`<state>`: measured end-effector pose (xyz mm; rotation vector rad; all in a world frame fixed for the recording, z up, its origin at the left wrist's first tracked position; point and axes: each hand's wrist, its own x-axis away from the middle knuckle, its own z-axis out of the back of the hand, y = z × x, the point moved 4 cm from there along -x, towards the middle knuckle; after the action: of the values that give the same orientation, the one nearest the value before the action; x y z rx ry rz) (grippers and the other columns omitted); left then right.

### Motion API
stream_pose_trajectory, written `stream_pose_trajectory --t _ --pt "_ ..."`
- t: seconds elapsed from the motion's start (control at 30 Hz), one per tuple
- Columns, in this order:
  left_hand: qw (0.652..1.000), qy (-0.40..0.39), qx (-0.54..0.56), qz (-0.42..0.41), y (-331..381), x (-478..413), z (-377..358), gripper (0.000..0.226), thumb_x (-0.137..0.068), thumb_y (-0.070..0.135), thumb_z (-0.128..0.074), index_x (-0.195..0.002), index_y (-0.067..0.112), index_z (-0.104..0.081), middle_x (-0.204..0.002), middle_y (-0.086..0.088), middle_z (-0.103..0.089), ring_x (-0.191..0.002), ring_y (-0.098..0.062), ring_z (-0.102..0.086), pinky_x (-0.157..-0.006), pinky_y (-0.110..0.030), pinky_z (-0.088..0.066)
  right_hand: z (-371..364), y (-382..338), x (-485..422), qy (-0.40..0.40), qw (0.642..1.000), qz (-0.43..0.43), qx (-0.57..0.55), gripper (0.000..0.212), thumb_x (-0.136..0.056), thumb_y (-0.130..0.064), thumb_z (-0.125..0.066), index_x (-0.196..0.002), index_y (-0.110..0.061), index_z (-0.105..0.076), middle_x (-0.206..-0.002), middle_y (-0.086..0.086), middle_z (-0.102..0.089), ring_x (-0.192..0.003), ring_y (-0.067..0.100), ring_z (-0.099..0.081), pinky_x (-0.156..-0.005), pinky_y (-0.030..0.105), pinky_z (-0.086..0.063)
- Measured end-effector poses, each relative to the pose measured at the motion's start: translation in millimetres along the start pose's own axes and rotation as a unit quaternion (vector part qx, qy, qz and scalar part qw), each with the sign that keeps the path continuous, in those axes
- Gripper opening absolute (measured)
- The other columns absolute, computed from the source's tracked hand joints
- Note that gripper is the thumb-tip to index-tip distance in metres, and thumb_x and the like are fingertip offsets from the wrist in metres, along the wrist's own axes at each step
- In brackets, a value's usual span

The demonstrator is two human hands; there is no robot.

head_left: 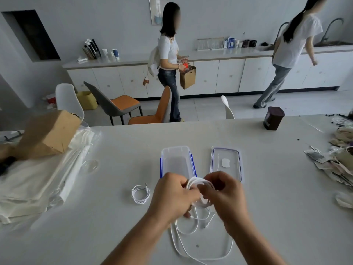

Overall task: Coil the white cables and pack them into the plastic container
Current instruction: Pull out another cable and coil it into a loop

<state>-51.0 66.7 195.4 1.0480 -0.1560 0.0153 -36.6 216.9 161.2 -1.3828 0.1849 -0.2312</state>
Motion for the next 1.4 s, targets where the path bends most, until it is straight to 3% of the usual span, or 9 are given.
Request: stream_pose_trajectory --t 0.07,0.23,0.53,0.7,0.83,0.97,1.17,1.3,1.4 --pt "0.985 -0.054 0.147 0.075 0 -1 1 0.007 -0.077 0.003 -0.070 -0.073 -0.003 -0.071 -0.053 -0.013 -0.058 -0.043 -0.025 -0.052 -0.045 -0.029 -0.050 1 -2 -4 -0.086 0.986 -0.057 -0.135 0.018 -0.067 -0.018 -0.077 -0.082 -0.010 -0.072 -0.075 0.011 -0.072 -0.068 0.025 -0.064 -0.061 0.034 -0.050" --pt "0.957 -0.047 0.261 0.122 -8 -1 4 0.007 -0.078 -0.001 -0.070 -0.075 0.001 -0.076 -0.062 -0.015 -0.066 -0.046 -0.021 -0.057 -0.050 -0.029 -0.051 -8 -4 8 -0.251 0.892 -0.106 -0.362 0.044 -0.080 -0.014 -0.071 -0.121 0.001 -0.064 -0.115 0.028 -0.067 -0.103 0.036 -0.066 -0.091 0.045 -0.053" --pt "0.919 0.001 0.389 0.065 -16 4 -3 0.012 -0.086 0.007 -0.070 -0.088 -0.003 -0.074 -0.081 -0.021 -0.074 -0.065 -0.025 -0.067 -0.065 -0.034 -0.058 -13 13 0 -0.094 0.900 -0.160 -0.395 0.044 -0.075 -0.002 -0.073 -0.117 0.000 -0.060 -0.090 0.022 -0.068 -0.069 0.023 -0.067 -0.061 0.026 -0.057" --pt "0.905 -0.022 0.425 0.015 -22 9 -7 0.021 -0.075 0.009 -0.080 -0.087 -0.006 -0.070 -0.090 -0.024 -0.072 -0.083 -0.030 -0.070 -0.078 -0.037 -0.058 -13 11 -5 -0.043 0.908 -0.152 -0.388 0.036 -0.067 -0.002 -0.075 -0.100 -0.001 -0.063 -0.087 0.021 -0.069 -0.071 0.026 -0.067 -0.066 0.028 -0.058" --pt "0.906 0.057 0.419 0.020 -30 13 -13 0.017 -0.074 0.004 -0.077 -0.083 -0.005 -0.066 -0.089 -0.025 -0.074 -0.083 -0.036 -0.074 -0.082 -0.041 -0.059 -14 8 -8 0.024 0.913 -0.113 -0.392 0.041 -0.063 -0.004 -0.078 -0.100 -0.002 -0.060 -0.076 0.017 -0.062 -0.067 0.026 -0.058 -0.069 0.033 -0.053" --pt "0.902 0.102 0.419 0.037 -34 16 -19 0.007 -0.079 -0.003 -0.074 -0.080 -0.002 -0.067 -0.082 -0.024 -0.074 -0.074 -0.033 -0.075 -0.073 -0.036 -0.061 -21 2 -8 -0.002 0.900 -0.114 -0.420 0.038 -0.077 -0.004 -0.073 -0.111 -0.001 -0.058 -0.074 0.011 -0.061 -0.065 0.022 -0.058 -0.067 0.029 -0.051" --pt "0.890 0.100 0.445 0.022 -35 11 -13 0.028 -0.063 0.016 -0.081 -0.081 -0.003 -0.070 -0.085 -0.026 -0.074 -0.074 -0.030 -0.073 -0.070 -0.032 -0.060 -34 2 3 -0.119 0.910 -0.149 -0.369 0.042 -0.090 -0.011 -0.065 -0.121 0.014 -0.050 -0.115 0.036 -0.065 -0.109 0.047 -0.065 -0.103 0.056 -0.043" --pt "0.895 0.069 0.439 0.038 -44 11 -17 0.012 -0.079 -0.004 -0.073 -0.072 0.002 -0.068 -0.092 -0.026 -0.074 -0.083 -0.038 -0.073 -0.077 -0.038 -0.059 -31 10 6 -0.050 0.931 -0.134 -0.337 0.035 -0.082 0.003 -0.070 -0.116 0.001 -0.058 -0.096 0.027 -0.072 -0.090 0.038 -0.072 -0.087 0.044 -0.054" --pt "0.894 0.032 0.444 0.055 -49 13 -15 0.005 -0.082 -0.001 -0.072 -0.086 0.002 -0.070 -0.097 -0.026 -0.073 -0.086 -0.037 -0.073 -0.077 -0.041 -0.057 -28 15 1 -0.046 0.939 -0.121 -0.319 0.032 -0.082 0.003 -0.071 -0.113 0.000 -0.063 -0.085 0.021 -0.071 -0.077 0.030 -0.067 -0.073 0.036 -0.051"
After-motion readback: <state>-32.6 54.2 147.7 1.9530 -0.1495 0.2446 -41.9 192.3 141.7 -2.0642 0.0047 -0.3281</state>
